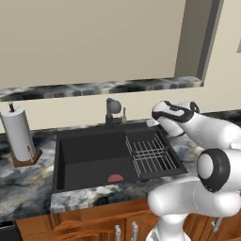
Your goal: Turn on the sink faucet. Then move the broccoli from the counter to the sink. Turn off the sink. Move the vegetable from the sink to the pot next to the stove. Finally move the pot to the rear left burner.
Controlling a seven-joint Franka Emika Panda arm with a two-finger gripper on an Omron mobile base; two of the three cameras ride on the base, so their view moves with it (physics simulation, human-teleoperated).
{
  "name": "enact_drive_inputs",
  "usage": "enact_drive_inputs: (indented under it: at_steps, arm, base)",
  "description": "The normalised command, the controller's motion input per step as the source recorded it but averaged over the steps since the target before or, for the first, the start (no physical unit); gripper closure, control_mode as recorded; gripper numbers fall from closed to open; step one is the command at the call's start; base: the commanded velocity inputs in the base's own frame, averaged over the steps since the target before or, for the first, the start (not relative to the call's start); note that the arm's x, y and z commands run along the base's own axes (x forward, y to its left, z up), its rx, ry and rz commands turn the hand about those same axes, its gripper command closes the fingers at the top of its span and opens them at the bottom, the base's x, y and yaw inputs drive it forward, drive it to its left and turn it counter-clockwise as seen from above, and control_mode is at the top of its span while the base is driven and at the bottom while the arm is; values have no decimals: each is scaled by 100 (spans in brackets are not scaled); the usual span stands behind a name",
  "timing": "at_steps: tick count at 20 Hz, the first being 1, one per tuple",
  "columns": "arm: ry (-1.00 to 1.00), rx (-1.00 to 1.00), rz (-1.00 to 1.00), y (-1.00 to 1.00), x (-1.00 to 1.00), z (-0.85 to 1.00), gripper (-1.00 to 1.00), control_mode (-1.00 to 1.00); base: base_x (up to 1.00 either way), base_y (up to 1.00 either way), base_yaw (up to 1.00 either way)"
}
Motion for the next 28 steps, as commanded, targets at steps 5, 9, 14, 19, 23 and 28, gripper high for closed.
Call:
enact_drive_inputs:
  at_steps: [5,9,14,19,23,28]
  arm:
    - [-10,7,15,0,50,-2,-100,-100]
    - [-12,5,18,7,41,-7,-100,-100]
    - [-4,0,10,3,7,-10,-100,-100]
    - [-1,0,8,4,32,-7,-100,-100]
    - [0,0,13,6,39,-4,-100,-100]
    - [0,0,12,5,37,0,-100,-100]
  base:
    - [0,0,0]
    - [0,0,0]
    - [0,0,0]
    - [0,0,0]
    - [0,0,0]
    - [0,0,0]
